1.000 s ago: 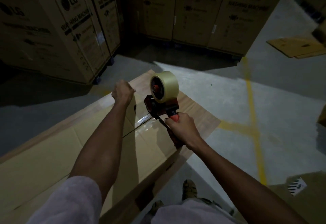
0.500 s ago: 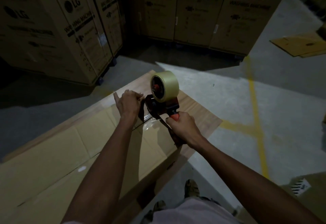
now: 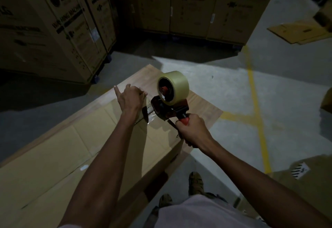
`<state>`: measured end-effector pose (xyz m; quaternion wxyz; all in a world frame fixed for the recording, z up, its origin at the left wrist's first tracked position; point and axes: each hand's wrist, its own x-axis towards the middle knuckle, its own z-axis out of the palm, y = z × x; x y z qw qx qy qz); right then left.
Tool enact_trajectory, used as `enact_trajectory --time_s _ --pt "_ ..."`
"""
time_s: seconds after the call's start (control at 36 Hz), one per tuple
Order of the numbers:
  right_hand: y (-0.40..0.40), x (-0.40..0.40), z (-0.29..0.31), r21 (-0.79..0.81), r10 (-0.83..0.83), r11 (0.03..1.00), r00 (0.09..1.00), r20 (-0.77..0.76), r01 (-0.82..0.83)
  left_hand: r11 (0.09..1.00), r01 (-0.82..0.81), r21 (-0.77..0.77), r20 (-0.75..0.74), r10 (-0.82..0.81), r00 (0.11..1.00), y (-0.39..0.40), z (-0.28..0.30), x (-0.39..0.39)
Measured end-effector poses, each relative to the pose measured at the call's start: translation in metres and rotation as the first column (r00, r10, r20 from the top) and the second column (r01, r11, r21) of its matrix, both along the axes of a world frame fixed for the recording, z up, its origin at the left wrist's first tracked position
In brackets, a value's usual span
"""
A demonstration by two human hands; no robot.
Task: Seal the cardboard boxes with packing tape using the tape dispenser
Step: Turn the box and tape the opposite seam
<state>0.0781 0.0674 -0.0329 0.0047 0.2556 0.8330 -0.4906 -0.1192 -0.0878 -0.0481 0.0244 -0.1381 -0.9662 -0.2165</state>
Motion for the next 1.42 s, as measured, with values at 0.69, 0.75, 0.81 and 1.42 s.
enact_trajectory --time_s 0.69,0.75,0.81,1.42 --pt "0.014 0.050 -0.009 -0.033 0.063 0.997 0.997 -0.045 -0.064 0.981 -0.120 -0.156 -0.041 0.115 0.993 0.012 0.006 0.042" --pt "0.015 0.049 -0.010 -0.060 0.053 0.997 0.997 -0.047 -0.056 0.989 -0.097 -0.116 -0.047 0.092 0.995 0.014 0.006 0.050" --pt "0.017 0.047 -0.010 -0.085 0.044 0.995 0.998 -0.049 -0.048 0.997 -0.072 -0.019 -0.045 0.071 0.996 0.018 0.004 0.063" --pt "0.033 0.103 -0.011 0.004 0.088 0.996 0.993 -0.078 -0.088 0.990 -0.136 -0.033 -0.045 0.135 0.990 0.032 0.007 0.122"
